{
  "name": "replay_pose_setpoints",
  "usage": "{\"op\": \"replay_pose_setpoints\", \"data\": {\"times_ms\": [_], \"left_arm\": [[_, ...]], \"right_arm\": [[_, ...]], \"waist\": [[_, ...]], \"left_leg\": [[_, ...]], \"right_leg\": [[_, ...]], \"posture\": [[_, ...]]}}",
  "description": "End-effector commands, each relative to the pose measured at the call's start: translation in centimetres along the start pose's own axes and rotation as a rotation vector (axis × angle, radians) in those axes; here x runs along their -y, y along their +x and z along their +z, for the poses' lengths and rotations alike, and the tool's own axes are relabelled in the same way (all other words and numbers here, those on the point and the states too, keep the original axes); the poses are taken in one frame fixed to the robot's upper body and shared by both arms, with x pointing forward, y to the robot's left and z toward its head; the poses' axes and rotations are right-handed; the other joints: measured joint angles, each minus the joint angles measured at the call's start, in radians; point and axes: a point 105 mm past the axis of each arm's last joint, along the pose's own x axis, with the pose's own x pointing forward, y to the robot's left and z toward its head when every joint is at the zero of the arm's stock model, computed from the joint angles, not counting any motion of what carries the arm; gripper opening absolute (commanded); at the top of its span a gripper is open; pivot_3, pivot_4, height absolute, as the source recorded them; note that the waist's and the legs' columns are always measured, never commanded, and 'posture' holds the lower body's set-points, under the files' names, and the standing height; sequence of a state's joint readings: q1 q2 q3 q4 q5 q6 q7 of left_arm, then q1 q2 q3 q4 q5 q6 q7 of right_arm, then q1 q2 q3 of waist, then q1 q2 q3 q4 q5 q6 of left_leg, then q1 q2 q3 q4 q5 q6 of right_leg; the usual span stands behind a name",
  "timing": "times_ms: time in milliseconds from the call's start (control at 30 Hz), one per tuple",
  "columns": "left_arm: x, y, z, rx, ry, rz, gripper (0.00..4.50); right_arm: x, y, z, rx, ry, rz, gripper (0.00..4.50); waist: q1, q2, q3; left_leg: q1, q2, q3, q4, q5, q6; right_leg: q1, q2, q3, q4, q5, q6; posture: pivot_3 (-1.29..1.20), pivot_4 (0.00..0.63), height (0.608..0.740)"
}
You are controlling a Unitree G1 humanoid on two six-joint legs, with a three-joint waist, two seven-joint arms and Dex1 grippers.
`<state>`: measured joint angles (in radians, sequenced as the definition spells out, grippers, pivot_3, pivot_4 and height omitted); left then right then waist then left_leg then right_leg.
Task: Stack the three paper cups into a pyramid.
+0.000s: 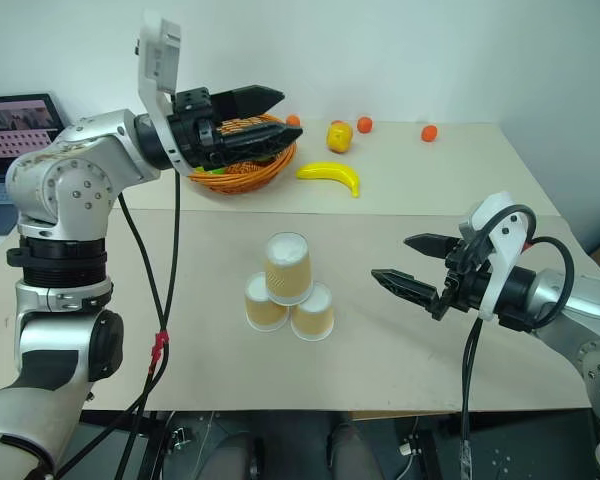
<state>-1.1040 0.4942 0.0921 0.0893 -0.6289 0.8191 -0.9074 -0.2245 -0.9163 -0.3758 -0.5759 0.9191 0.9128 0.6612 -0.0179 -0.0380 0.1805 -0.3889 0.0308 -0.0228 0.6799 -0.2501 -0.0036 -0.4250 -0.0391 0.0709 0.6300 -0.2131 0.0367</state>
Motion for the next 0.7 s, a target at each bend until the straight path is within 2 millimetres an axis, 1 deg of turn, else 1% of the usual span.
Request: {"op": "replay_pose_setpoints", "data": {"times_ms": [33, 67, 133, 200, 333, 467, 600, 700], "left_arm": [[-1.3, -3.0, -1.3, -0.055, 0.052, 0.141, 4.42], [-1.6, -4.0, -2.2, -0.085, 0.079, 0.178, 4.42], [-1.6, -6.9, -5.0, -0.182, 0.051, 0.244, 4.42], [-1.6, -9.1, -6.7, -0.236, 0.029, 0.311, 4.42], [-1.2, -11.2, -8.3, -0.252, 0.013, 0.384, 4.42], [0.5, -13.0, -10.4, -0.278, 0.008, 0.396, 4.42], [1.8, -14.7, -12.5, -0.327, 0.017, 0.418, 4.42], [2.6, -15.2, -13.8, -0.35, 0.042, 0.431, 4.42]], "right_arm": [[0.2, -0.4, 1.0, 0.023, -0.053, -0.002, 4.5], [0.3, -0.6, 0.8, 0.017, -0.05, -0.003, 4.5], [0.7, -1.5, 0.2, -0.008, -0.036, -0.022, 4.5], [0.9, -2.4, -0.3, -0.029, -0.023, -0.038, 4.5], [1.0, -3.6, -1.4, -0.039, -0.006, -0.063, 4.5], [0.4, -4.4, -3.0, -0.048, 0.011, -0.073, 4.5], [0.1, -4.5, -4.0, -0.039, 0.042, -0.092, 4.5], [-0.1, -4.2, -4.9, -0.045, 0.049, -0.104, 4.5]], "waist": [[-0.006, 0.001, -0.001], [-0.009, 0.001, -0.001], [-0.012, 0.002, -0.001], [-0.011, 0.001, 0.0], [0.007, 0.0, 0.0], [0.008, 0.001, -0.001], [0.003, 0.001, 0.0], [0.003, 0.001, 0.0]], "left_leg": [[0.0, 0.0, 0.0, 0.0, 0.0, 0.0], [0.001, 0.0, 0.001, -0.001, 0.0, 0.0], [0.001, 0.0, 0.001, -0.001, 0.0, 0.0], [0.001, 0.001, 0.001, -0.002, 0.0, 0.0], [-0.002, 0.0, 0.0, -0.001, 0.0, 0.0], [0.001, 0.0, 0.001, -0.001, 0.0, 0.0], [0.001, 0.0, 0.002, 0.0, 0.0, 0.0], [0.003, 0.001, 0.002, 0.0, 0.0, -0.001]], "right_leg": [[0.0, 0.0, 0.0, 0.0, 0.0, 0.0], [0.0, 0.0, 0.001, 0.0, 0.0, 0.0], [0.0, 0.0, 0.001, 0.0, 0.001, -0.002], [0.0, 0.0, 0.001, 0.001, 0.002, -0.004], [-0.001, -0.001, 0.0, -0.001, 0.002, -0.004], [0.002, -0.003, 0.0, -0.002, 0.001, -0.002], [0.002, -0.002, 0.0, -0.001, 0.0, -0.001], [0.002, -0.001, 0.0, 0.0, -0.001, 0.001]], "posture": [[0.0, 0.15, 0.737], [0.0, 0.15, 0.737], [0.0, 0.15, 0.737], [0.0, 0.15, 0.737], [0.0, 0.15, 0.737], [0.0, 0.15, 0.737], [0.0, 0.15, 0.737], [0.0, 0.15, 0.737]]}}
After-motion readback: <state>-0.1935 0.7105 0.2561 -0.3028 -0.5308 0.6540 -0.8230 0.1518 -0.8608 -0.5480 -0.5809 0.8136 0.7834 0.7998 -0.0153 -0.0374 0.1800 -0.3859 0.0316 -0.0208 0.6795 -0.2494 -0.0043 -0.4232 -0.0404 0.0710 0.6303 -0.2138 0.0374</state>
